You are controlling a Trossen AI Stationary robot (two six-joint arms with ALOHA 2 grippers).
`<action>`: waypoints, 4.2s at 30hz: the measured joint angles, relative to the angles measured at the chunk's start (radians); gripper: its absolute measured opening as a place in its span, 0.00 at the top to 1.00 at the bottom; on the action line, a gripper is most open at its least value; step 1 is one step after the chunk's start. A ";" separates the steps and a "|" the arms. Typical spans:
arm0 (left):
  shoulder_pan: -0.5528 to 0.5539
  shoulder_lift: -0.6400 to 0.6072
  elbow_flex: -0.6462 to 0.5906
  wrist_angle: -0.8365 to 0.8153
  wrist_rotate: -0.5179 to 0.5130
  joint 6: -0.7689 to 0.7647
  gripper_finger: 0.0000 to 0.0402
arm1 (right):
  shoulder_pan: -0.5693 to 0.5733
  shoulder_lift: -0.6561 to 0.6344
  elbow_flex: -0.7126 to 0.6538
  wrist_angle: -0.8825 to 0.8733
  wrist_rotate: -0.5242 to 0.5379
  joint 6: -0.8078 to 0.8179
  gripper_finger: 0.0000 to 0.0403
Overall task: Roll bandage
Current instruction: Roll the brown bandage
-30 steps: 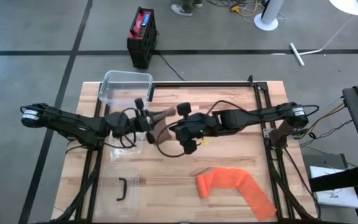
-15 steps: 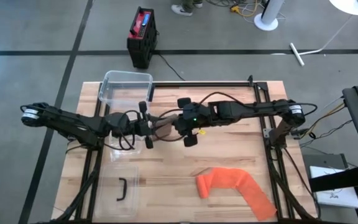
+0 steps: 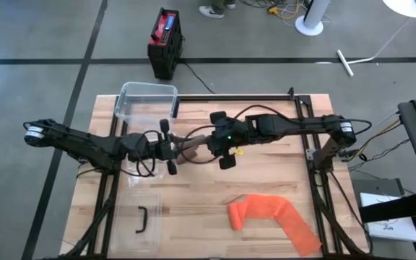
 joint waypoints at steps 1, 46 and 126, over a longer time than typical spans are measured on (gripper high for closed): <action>-0.001 -0.001 0.000 0.005 0.000 0.000 0.87 | 0.006 -0.001 0.001 0.008 -0.010 -0.008 0.99; -0.006 -0.001 -0.001 0.048 0.051 0.039 0.87 | 0.006 -0.005 -0.013 0.216 -0.096 -0.025 0.99; -0.015 -0.025 -0.001 0.091 0.082 0.106 0.87 | 0.000 -0.046 -0.014 0.259 -0.050 -0.010 0.99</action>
